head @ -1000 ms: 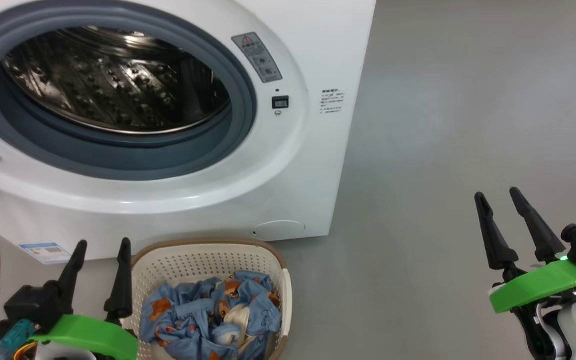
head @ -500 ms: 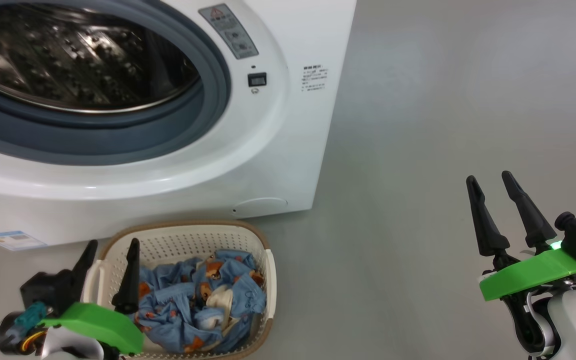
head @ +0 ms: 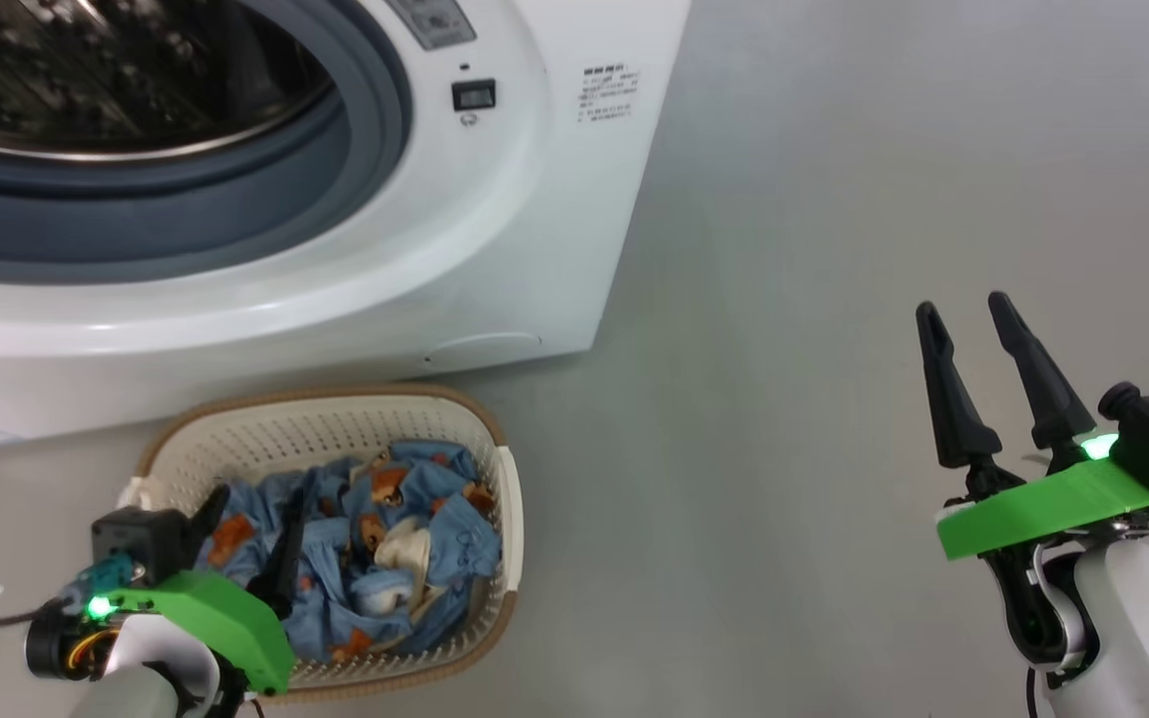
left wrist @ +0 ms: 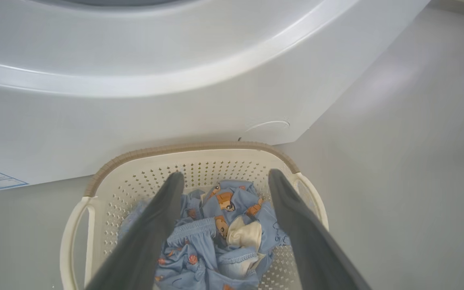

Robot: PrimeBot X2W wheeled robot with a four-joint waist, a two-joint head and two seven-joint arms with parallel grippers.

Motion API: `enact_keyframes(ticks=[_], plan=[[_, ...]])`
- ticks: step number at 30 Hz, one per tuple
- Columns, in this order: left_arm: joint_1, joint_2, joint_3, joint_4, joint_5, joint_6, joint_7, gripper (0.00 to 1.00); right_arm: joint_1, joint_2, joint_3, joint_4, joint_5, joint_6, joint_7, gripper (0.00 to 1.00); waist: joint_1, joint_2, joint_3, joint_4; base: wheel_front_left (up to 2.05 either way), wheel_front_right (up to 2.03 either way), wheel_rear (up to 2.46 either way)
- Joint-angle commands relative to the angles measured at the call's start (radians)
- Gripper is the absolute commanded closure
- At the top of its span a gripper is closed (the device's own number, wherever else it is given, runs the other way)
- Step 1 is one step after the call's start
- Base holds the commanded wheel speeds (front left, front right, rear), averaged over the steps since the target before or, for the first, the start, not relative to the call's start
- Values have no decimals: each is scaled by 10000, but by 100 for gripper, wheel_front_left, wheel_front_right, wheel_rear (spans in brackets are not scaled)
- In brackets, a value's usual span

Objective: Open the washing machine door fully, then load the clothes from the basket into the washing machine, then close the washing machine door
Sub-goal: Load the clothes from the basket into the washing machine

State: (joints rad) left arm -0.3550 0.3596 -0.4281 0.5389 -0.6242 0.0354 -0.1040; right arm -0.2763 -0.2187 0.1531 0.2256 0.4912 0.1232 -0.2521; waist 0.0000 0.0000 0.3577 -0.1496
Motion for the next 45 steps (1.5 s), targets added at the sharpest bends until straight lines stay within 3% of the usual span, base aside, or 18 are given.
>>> enact_keyframes(ticks=[1, 11, 21, 45], plan=[[-387, 266, 197, 230, -70, -117, 112, 0, -219, -30, 110, -296, -167, 75, -97, 0, 0, 0, 536, -181, 0, 0, 0], [-1291, -17, -453, 2408, 96, -901, 522, 0, -640, 284, 146, -368, -278, 75, -97, 0, 0, 0, 1498, -524, 0, 0, 0], [-2309, -350, -964, 4131, 263, -1300, 776, 0, -867, 452, 190, -464, -338, 75, -97, 0, 0, 0, 2295, -825, 0, 0, 0], [-4456, -117, -2447, 6395, 720, -1657, 731, 0, -1518, 1213, 406, -754, -385, 75, -97, 0, 0, 0, 4482, -1975, 0, 0, 0]])
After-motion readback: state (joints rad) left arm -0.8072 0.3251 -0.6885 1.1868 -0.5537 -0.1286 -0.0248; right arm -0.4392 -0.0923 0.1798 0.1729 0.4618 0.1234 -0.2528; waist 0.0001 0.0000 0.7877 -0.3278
